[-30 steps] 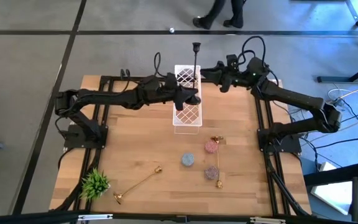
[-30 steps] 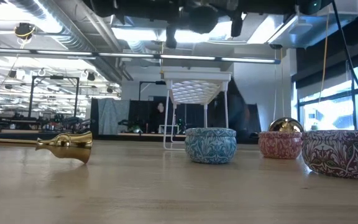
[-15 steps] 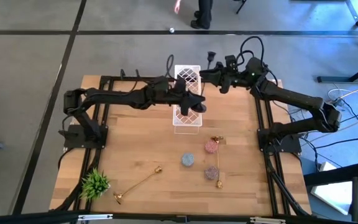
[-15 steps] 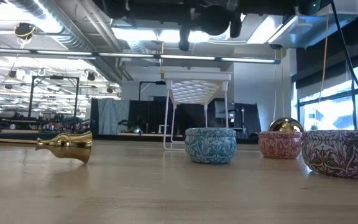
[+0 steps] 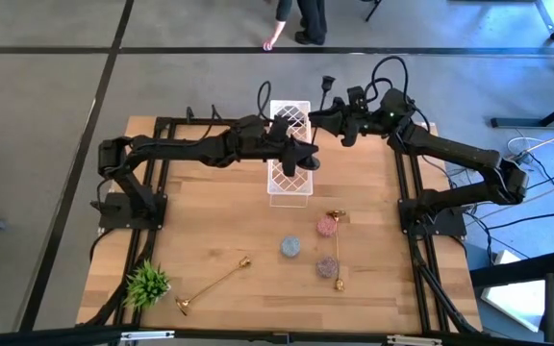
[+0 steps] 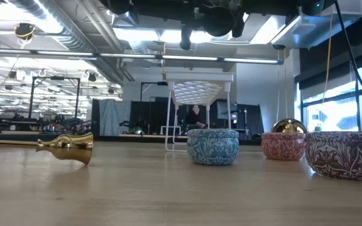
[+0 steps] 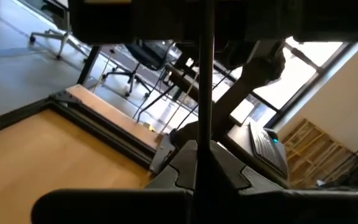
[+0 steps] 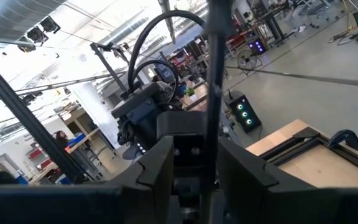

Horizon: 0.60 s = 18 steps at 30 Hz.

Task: Pick & Place candle stick holders
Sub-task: Put the black candle holder on the shelf

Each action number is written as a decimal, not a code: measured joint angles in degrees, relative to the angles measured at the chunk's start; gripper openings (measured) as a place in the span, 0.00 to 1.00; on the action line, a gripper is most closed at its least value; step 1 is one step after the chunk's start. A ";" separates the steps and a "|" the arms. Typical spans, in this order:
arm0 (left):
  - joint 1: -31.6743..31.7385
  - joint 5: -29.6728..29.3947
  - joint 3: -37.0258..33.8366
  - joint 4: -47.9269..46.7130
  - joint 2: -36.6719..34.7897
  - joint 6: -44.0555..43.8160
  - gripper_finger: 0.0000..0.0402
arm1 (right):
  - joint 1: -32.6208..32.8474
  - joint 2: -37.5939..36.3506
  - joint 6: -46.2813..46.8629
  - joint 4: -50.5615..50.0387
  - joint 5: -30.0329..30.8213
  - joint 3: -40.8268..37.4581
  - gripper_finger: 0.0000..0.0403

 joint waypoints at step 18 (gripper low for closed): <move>0.97 3.26 -0.02 -3.71 -1.45 -0.29 0.03 | -0.02 -0.04 -1.09 -1.21 -0.33 0.00 0.03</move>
